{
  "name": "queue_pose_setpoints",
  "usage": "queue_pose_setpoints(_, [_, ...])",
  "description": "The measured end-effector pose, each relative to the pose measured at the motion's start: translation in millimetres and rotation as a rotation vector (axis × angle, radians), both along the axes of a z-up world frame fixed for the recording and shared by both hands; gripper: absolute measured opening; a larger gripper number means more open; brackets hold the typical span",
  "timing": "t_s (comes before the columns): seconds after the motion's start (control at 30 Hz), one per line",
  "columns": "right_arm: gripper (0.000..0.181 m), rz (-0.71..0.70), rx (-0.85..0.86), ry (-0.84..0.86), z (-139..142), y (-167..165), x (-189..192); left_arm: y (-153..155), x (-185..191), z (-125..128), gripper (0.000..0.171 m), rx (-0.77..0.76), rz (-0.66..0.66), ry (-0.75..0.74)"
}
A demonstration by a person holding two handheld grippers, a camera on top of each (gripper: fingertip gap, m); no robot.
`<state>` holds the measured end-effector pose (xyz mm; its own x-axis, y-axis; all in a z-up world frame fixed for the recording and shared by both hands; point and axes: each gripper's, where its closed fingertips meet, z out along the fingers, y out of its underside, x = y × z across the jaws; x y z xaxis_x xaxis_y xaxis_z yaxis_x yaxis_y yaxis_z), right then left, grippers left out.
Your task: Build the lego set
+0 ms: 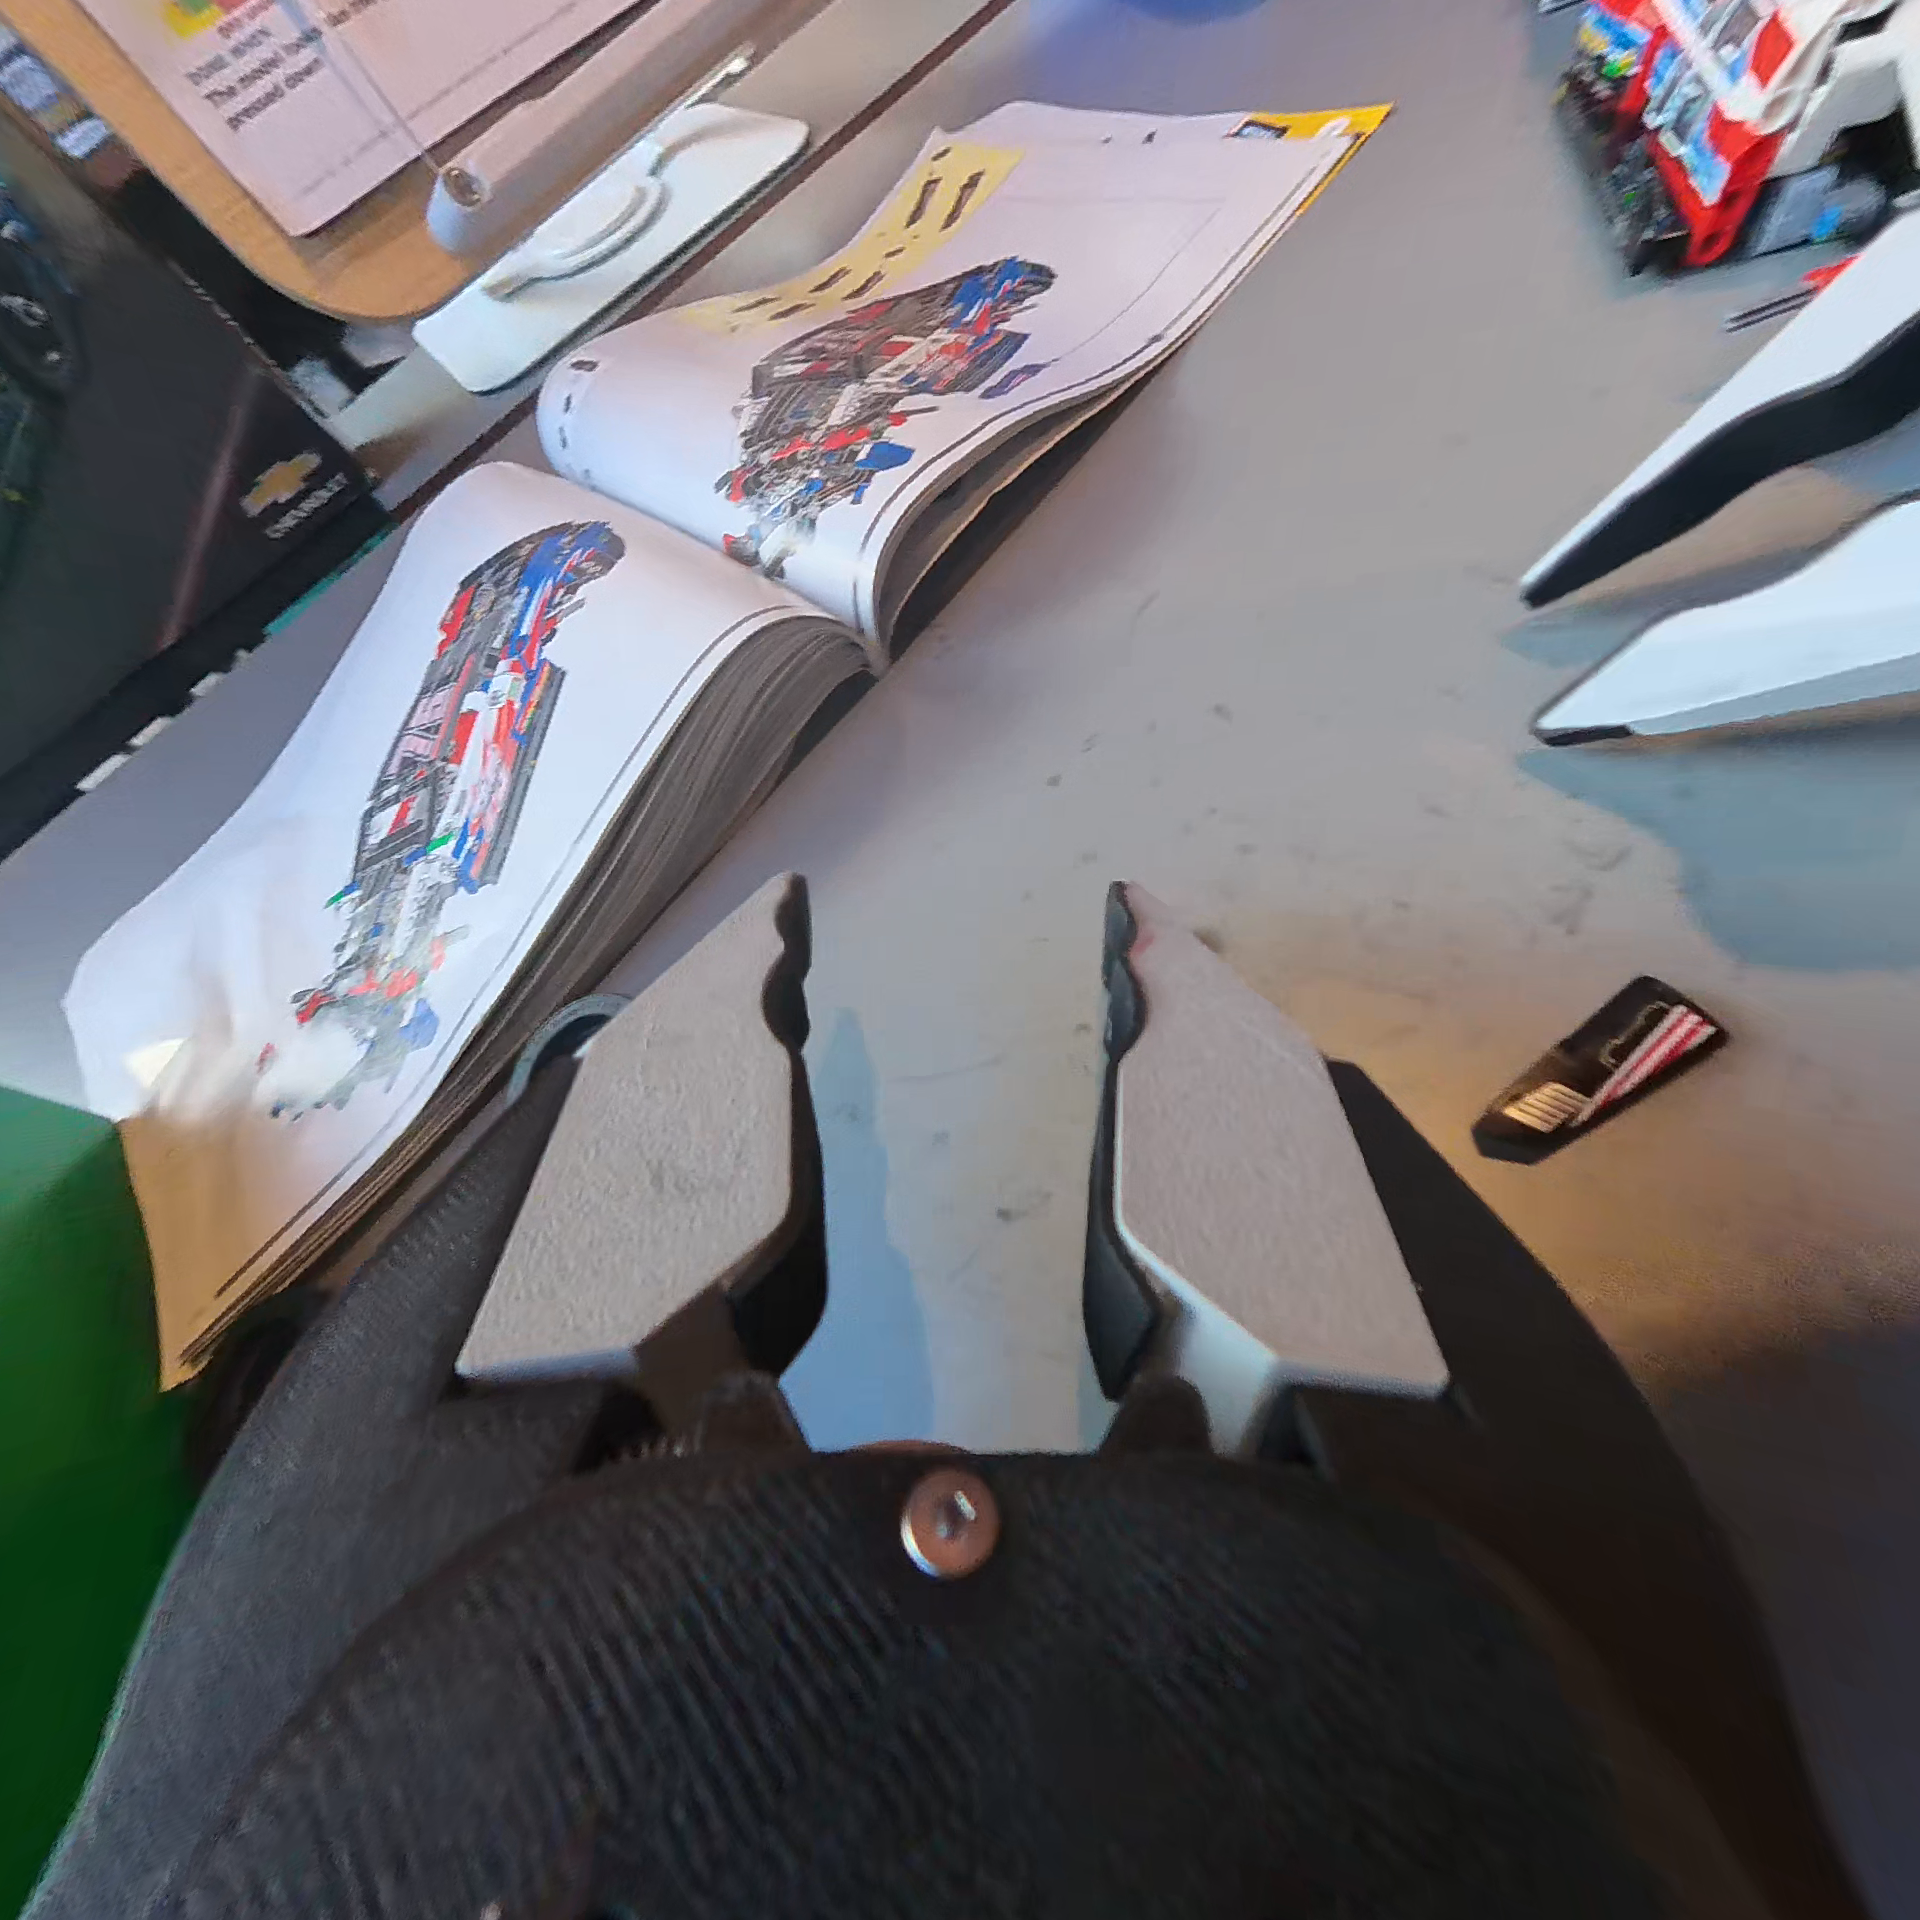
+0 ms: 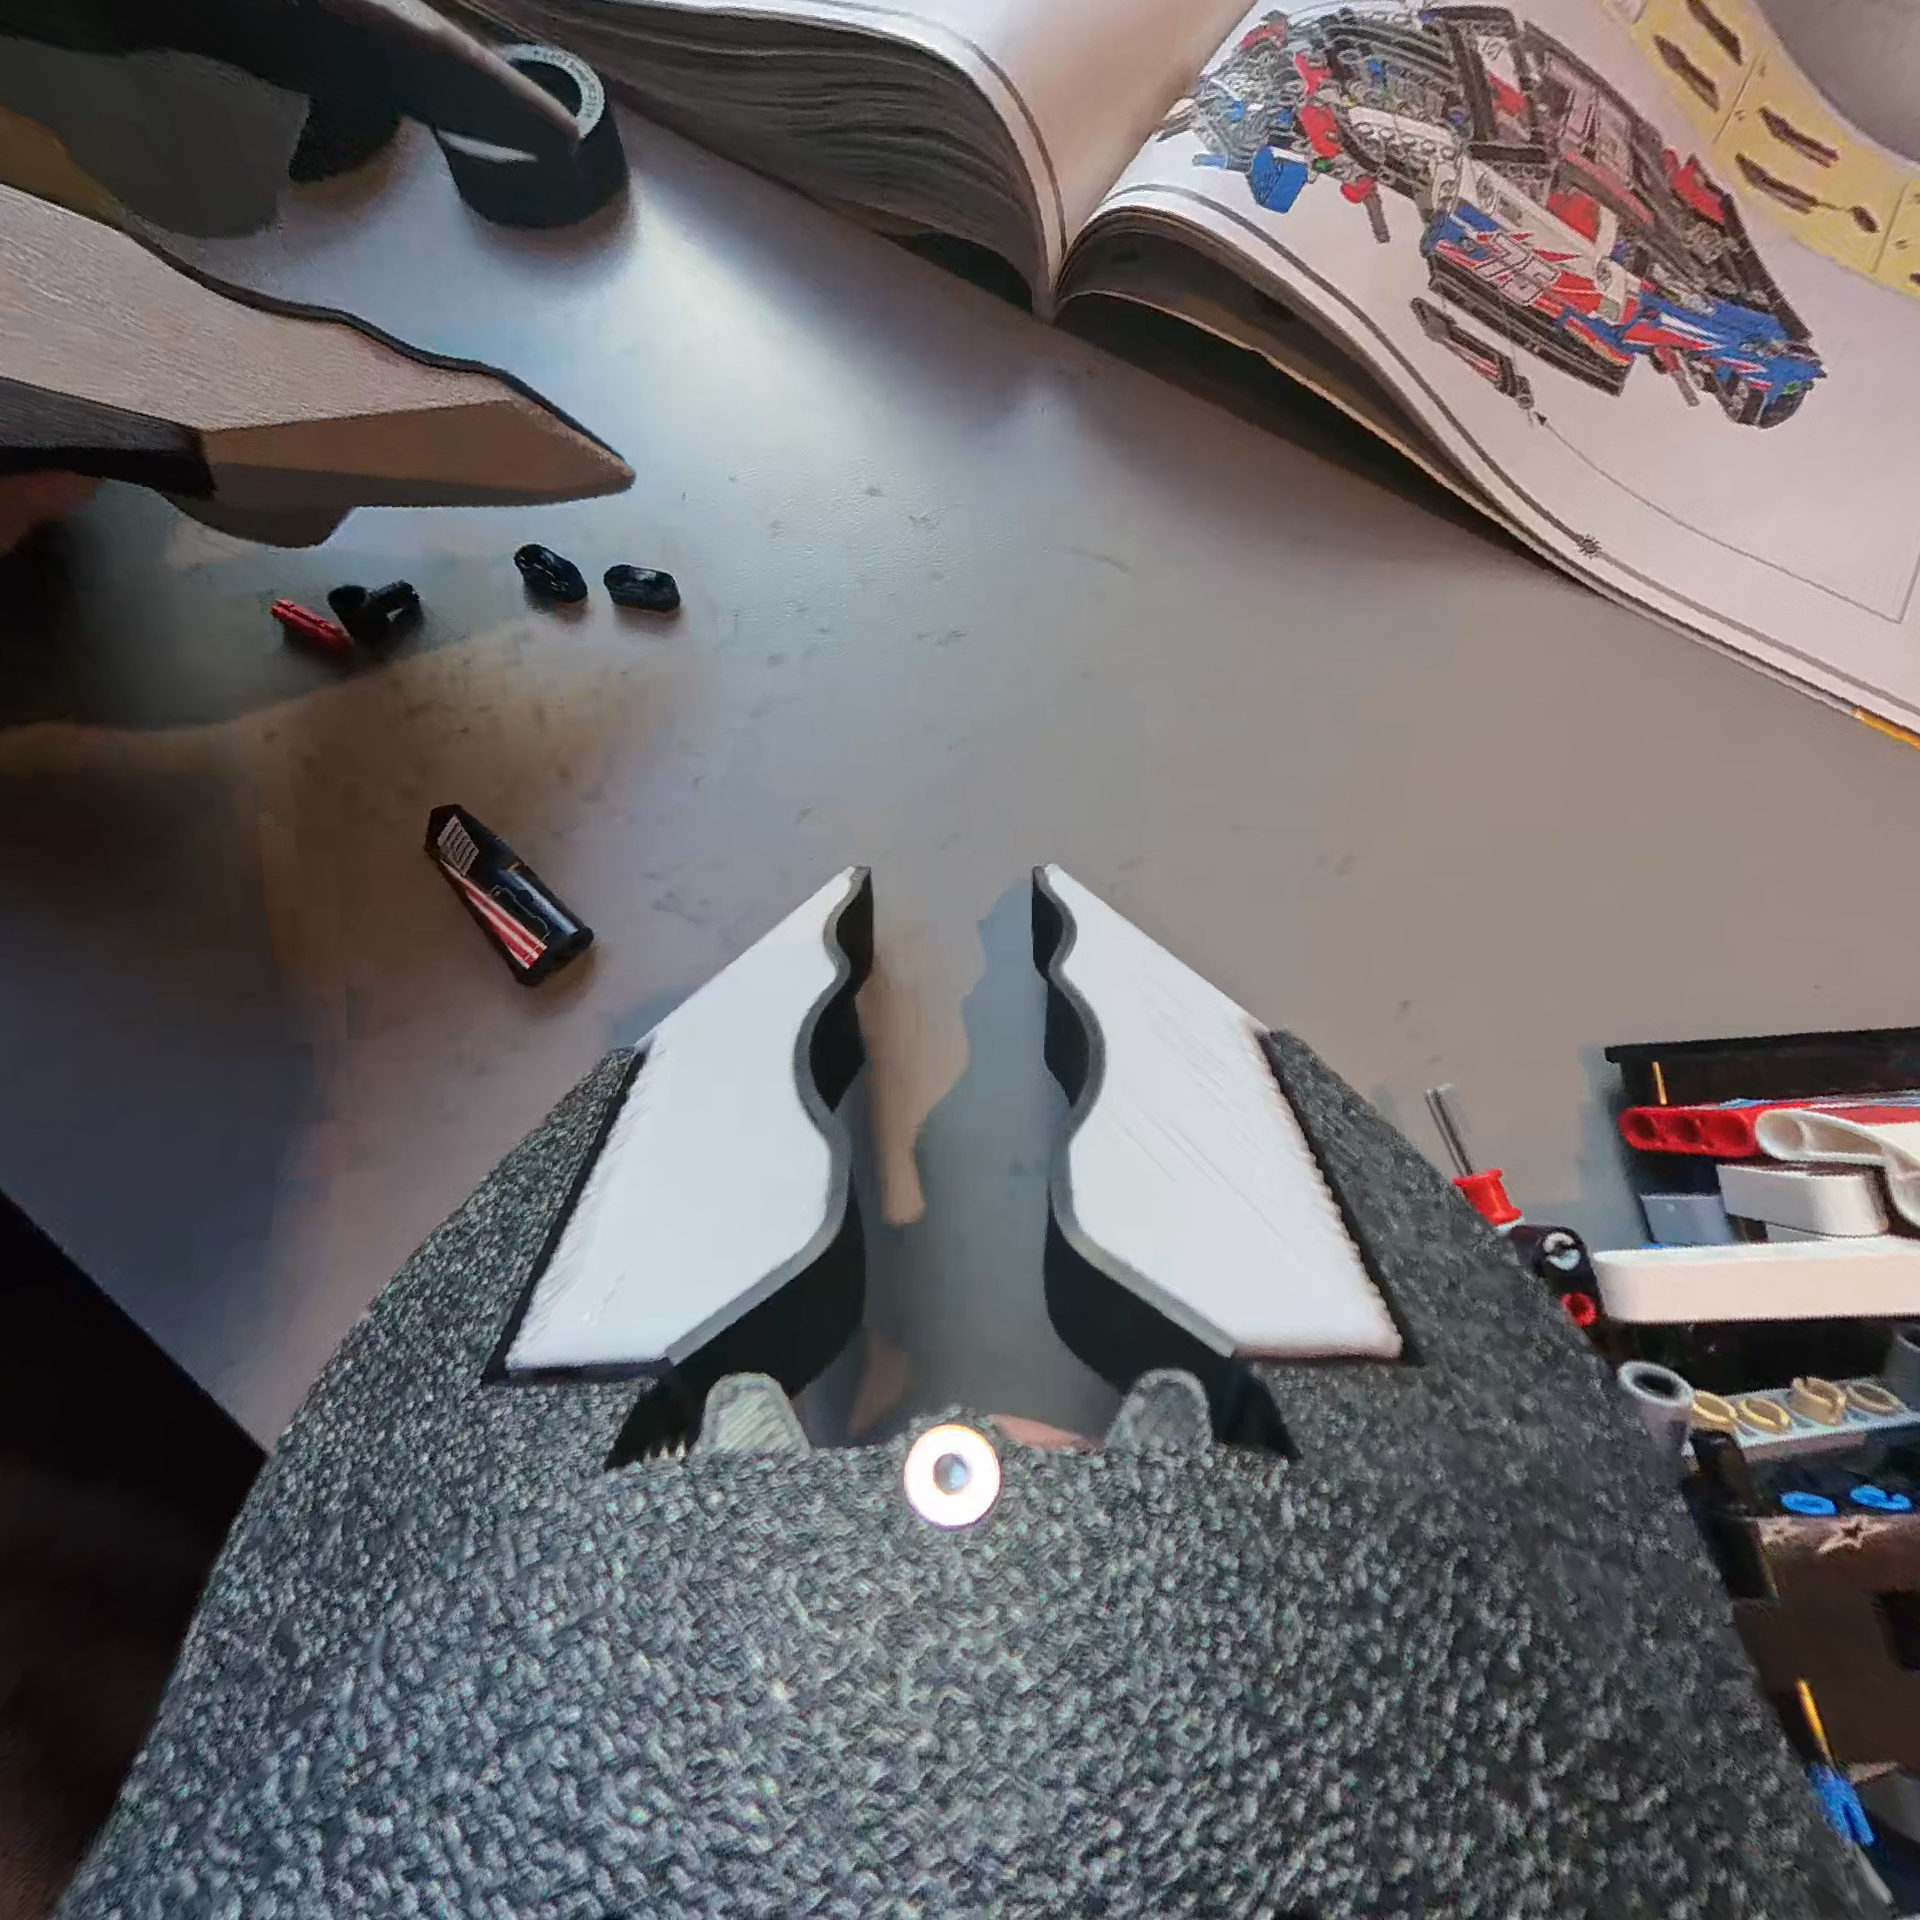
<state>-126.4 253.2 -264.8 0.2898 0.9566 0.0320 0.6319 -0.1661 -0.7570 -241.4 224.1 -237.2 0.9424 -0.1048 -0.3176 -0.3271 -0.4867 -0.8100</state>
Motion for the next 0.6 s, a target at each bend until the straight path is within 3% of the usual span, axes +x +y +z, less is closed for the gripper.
queue_pose_setpoints(0.3, [0.061,0.040,0.021,0.075,13,-9,3,0,-12,3,0.059,0.023,0.084,0.035])
queue_pose_setpoints(0.6, [0.056,0.056,0.016,0.048,8,-12,2,0,-8,6,0.058,0.044,0.065,0.064])
